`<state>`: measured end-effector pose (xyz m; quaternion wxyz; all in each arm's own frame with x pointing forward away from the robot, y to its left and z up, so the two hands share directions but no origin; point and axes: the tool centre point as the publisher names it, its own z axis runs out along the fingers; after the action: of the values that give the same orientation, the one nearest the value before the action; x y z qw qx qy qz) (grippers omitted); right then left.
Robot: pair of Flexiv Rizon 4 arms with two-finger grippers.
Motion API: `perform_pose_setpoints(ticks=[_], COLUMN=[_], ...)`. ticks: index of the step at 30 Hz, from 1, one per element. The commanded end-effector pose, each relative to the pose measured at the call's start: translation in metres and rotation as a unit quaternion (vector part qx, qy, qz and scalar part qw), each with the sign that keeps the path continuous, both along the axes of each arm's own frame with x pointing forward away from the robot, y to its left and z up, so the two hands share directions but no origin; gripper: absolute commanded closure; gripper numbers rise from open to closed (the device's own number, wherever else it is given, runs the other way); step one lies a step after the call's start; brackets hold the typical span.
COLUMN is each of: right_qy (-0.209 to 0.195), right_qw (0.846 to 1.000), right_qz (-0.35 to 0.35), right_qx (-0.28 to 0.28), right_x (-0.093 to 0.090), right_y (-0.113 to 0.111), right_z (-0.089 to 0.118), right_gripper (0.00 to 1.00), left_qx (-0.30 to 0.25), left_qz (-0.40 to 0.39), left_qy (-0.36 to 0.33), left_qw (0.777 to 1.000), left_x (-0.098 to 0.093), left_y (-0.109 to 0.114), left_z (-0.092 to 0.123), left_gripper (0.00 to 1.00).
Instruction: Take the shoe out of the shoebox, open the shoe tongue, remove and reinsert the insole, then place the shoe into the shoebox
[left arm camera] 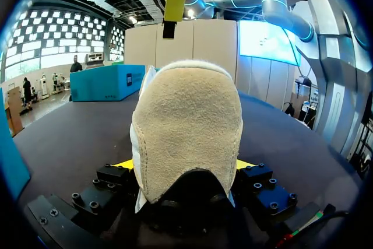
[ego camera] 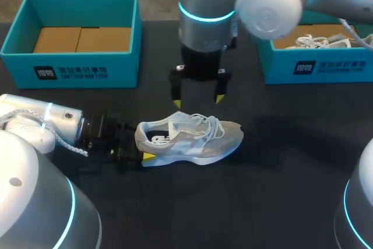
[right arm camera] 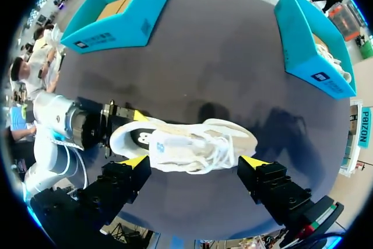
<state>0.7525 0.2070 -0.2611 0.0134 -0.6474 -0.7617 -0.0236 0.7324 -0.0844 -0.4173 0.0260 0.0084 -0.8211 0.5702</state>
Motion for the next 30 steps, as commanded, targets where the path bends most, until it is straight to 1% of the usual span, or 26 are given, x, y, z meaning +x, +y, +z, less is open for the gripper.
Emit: perform_pose_setpoints(ticks=[1, 4, 8, 30], right_qy=[0.005, 0.016, 0.026, 0.026], right_qw=[1.0, 1.0, 0.999, 0.999], right_qz=[0.01, 0.022, 0.025, 0.025], right_qx=[-0.011, -0.015, -0.015, -0.015], right_x=[0.0061, 0.0063, 0.001, 0.001], right_y=[0.0262, 0.0312, 0.0345, 0.0345], right_z=[-0.0063, -0.0079, -0.012, -0.012], right_gripper=[0.0, 0.0, 0.0, 0.0], left_qx=[0.001, 0.001, 0.001, 0.001], left_qz=[0.0, 0.0, 0.0, 0.0], left_qy=[0.0, 0.0, 0.0, 0.0], left_qw=[1.0, 1.0, 1.0, 1.0], left_x=[0.0013, 0.0013, 0.0013, 0.0013], left_y=[0.0008, 0.0008, 0.0008, 0.0008], left_z=[-0.0059, -0.0059, -0.0059, -0.0059], left_gripper=[1.0, 1.0, 1.0, 1.0])
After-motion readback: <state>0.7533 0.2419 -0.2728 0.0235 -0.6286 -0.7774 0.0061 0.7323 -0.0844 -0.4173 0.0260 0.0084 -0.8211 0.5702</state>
